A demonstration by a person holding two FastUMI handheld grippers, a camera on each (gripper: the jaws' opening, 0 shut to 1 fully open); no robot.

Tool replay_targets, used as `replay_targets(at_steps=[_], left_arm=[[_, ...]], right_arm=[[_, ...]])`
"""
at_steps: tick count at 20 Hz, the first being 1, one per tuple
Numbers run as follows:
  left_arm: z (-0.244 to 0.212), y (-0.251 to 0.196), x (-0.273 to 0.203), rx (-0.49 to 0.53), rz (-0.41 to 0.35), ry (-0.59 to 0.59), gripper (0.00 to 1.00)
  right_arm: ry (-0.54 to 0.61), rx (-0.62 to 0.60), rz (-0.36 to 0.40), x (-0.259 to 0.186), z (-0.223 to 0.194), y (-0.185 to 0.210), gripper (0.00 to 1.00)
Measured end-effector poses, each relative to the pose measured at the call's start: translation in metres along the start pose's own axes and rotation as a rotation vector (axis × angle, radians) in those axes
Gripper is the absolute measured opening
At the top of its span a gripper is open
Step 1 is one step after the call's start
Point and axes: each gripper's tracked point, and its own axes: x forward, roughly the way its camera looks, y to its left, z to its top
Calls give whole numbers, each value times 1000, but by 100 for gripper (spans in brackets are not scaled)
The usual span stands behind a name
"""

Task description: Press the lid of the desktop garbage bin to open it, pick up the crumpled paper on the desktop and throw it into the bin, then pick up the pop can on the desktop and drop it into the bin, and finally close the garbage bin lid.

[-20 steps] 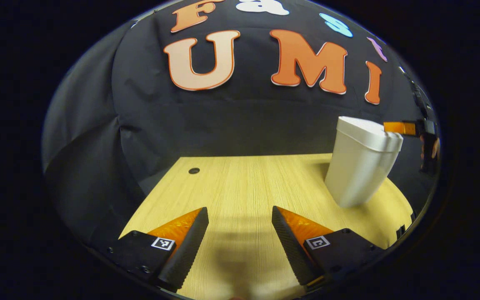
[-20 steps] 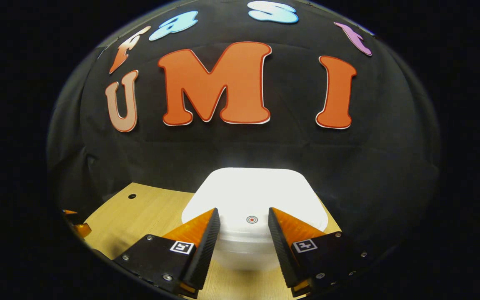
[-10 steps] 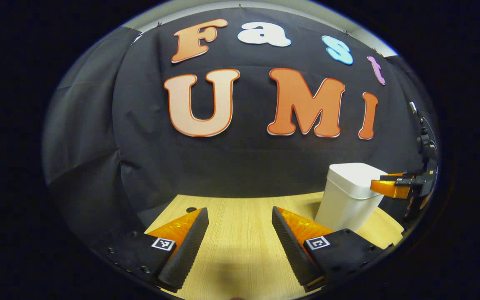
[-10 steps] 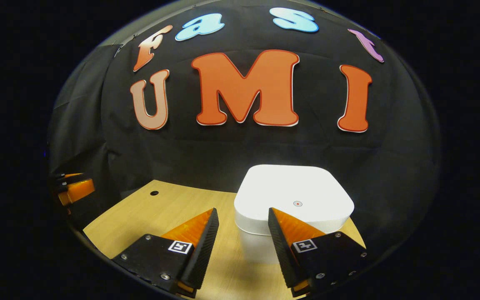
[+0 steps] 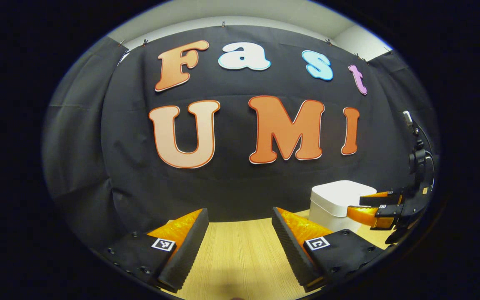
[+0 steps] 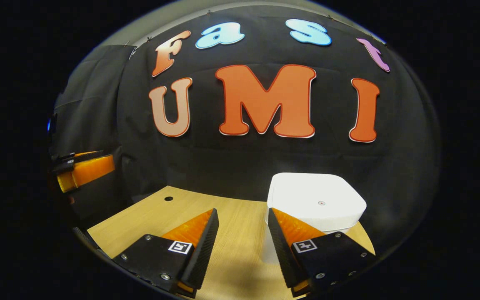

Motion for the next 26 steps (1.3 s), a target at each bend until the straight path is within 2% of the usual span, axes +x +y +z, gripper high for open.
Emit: replay_targets(at_steps=[5,9,14,17,20,26], left_arm=[[9,-3,-2,-18,11,-58,98],[1,3,-4,-15,34,-55,98],[6,13,-6,12,54,-86,97],[1,10,-2,-23,27,-80,98],[-1,15,1,-22,30,-75,97],[-7,34,7,-30,53,-68,97]], right_arm=[[18,-21,45,-2,-15,29,73],[27,-25,68,-2,-18,45,74],[22,-23,62,0,-17,49,74],[16,-16,56,1,-16,50,74],[20,-18,50,2,-16,51,74],[25,-21,45,4,-16,55,80]])
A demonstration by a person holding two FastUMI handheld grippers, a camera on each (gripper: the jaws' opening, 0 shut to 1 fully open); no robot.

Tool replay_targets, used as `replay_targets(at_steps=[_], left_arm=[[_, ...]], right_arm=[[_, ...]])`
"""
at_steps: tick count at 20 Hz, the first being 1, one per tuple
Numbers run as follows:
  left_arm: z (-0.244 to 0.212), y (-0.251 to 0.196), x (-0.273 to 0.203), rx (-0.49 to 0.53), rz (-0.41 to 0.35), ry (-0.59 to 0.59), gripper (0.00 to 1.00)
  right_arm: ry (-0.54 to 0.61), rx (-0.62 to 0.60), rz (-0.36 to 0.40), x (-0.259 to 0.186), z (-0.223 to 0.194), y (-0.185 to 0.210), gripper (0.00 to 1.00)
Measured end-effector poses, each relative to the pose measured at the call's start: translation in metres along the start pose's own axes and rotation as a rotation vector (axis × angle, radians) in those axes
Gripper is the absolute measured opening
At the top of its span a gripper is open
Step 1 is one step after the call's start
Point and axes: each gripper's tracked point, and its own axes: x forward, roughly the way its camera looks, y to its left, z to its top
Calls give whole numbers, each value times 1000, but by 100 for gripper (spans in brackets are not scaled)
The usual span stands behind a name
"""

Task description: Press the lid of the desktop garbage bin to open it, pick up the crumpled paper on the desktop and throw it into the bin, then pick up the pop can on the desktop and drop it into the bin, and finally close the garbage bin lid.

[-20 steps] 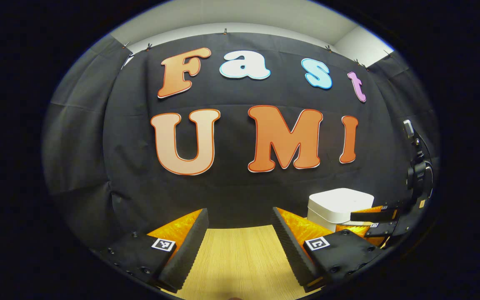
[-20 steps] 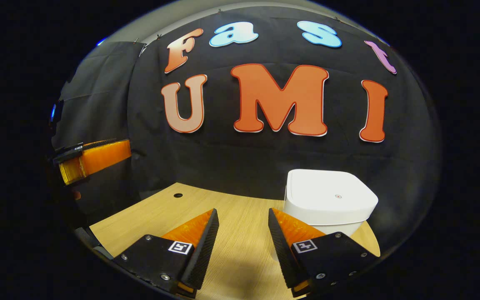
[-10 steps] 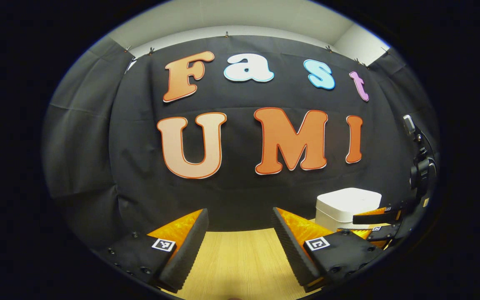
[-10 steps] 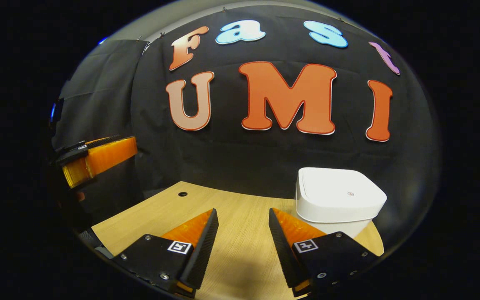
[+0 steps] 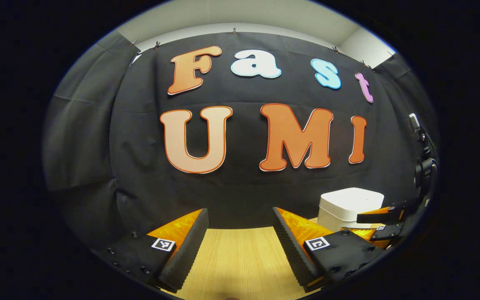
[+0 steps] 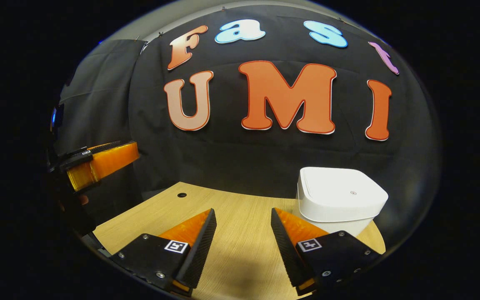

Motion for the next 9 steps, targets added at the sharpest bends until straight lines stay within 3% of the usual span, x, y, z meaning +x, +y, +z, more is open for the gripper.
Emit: replay_targets(at_steps=[9], left_arm=[[-6,34,11,-18,5,-6,98]], right_arm=[[-17,11,-19,16,10,19,81]])
